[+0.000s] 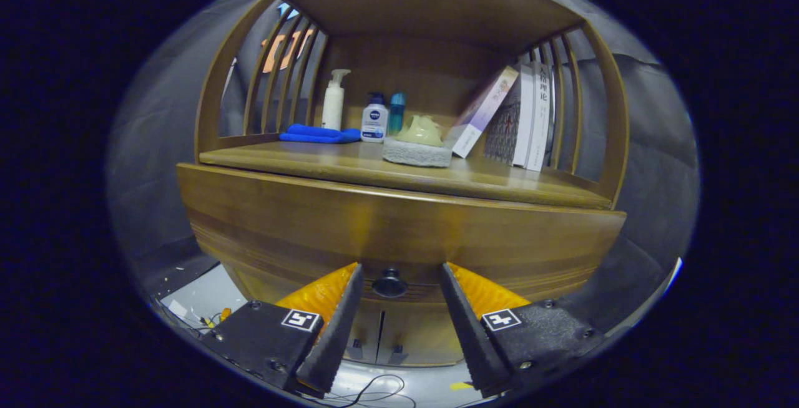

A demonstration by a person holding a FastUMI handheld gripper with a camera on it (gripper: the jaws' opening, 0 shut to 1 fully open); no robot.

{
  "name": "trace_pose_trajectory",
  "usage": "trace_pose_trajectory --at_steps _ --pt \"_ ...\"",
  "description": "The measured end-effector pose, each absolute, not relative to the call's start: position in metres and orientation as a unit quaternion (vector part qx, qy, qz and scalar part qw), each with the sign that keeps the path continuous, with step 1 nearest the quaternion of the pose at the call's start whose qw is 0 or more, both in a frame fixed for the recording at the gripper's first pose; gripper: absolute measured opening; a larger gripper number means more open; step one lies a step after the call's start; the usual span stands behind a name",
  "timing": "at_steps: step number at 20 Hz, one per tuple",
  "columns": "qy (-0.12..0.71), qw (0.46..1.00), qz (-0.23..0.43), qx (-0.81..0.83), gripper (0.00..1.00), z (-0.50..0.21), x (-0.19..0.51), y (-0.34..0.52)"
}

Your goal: Pull open the drawer, take out the items inside it, and place them on the countertop above the cabinet.

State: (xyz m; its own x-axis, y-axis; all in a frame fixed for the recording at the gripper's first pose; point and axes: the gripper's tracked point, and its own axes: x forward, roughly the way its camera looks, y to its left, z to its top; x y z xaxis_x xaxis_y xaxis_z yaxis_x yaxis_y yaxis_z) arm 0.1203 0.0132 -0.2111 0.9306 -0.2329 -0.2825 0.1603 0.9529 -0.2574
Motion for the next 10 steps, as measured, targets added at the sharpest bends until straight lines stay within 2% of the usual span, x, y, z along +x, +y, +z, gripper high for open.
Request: trace_pose_trajectory --at_steps 10 --pt "0.154 0.971 -0.107 -0.149 0.83 -0.213 0.137 0.009"
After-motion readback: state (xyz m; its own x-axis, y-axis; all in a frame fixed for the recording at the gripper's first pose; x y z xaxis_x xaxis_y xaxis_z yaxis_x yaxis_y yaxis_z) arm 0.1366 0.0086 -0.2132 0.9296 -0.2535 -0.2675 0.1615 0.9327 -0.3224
